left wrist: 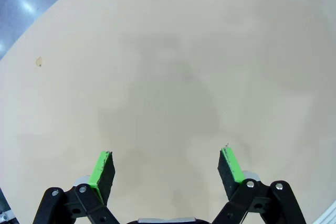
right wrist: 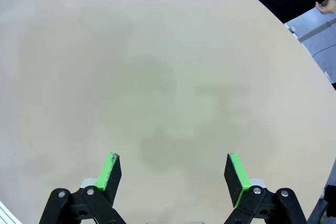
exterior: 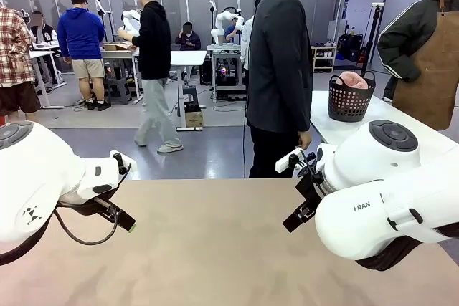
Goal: Fold the towel.
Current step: Grab the top end of the 100 cm Hotel Towel extended by the human.
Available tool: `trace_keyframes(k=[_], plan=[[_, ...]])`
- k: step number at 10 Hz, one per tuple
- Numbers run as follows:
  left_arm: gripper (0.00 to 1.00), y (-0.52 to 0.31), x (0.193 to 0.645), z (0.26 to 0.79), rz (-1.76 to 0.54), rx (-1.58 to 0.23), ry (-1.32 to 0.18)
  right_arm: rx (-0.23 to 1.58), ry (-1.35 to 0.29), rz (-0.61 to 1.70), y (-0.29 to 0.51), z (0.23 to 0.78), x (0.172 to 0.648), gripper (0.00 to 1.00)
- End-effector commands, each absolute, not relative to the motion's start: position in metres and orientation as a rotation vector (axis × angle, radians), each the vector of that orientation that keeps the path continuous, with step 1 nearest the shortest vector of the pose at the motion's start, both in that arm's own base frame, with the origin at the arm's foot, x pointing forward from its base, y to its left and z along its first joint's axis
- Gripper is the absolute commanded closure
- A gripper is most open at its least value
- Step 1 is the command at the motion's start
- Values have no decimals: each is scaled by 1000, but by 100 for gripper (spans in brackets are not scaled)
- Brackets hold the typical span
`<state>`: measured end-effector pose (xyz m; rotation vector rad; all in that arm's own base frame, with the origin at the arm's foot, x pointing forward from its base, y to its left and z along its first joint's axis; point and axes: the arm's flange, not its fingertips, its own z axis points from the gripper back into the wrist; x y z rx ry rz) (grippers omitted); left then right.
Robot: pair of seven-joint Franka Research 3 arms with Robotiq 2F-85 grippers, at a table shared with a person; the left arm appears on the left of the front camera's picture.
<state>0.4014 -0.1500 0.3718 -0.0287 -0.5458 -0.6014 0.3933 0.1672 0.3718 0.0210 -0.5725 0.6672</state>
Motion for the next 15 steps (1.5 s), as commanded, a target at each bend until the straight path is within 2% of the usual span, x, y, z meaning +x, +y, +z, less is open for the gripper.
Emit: trace_keyframes(k=[1, 2, 3, 6, 9, 11, 13, 14, 15], plan=[[0, -150, 401, 372, -601, -29, -546, 21, -572, 667, 167, 372, 393, 0], [0, -149, 404, 387, -587, -89, -535, 3, -573, 653, 167, 385, 398, 0], [0, -146, 405, 398, -577, -91, -531, 63, -553, 624, 165, 399, 402, 0], [0, -129, 403, 442, -525, -280, -463, 145, -507, 569, 151, 449, 404, 0], [0, -83, 386, 497, -458, -614, -404, 454, -454, 415, 107, 509, 397, 0], [0, -23, 375, 521, -331, -801, -438, 697, -473, 306, 52, 532, 384, 0], [0, 47, 349, 532, -219, -1038, -504, 893, -478, 203, -12, 530, 361, 0], [0, 79, 337, 528, -153, -1126, -482, 1021, -486, 106, -46, 520, 347, 0], [0, 102, 331, 522, -106, -1143, -510, 1098, -513, 33, -72, 511, 336, 0]])
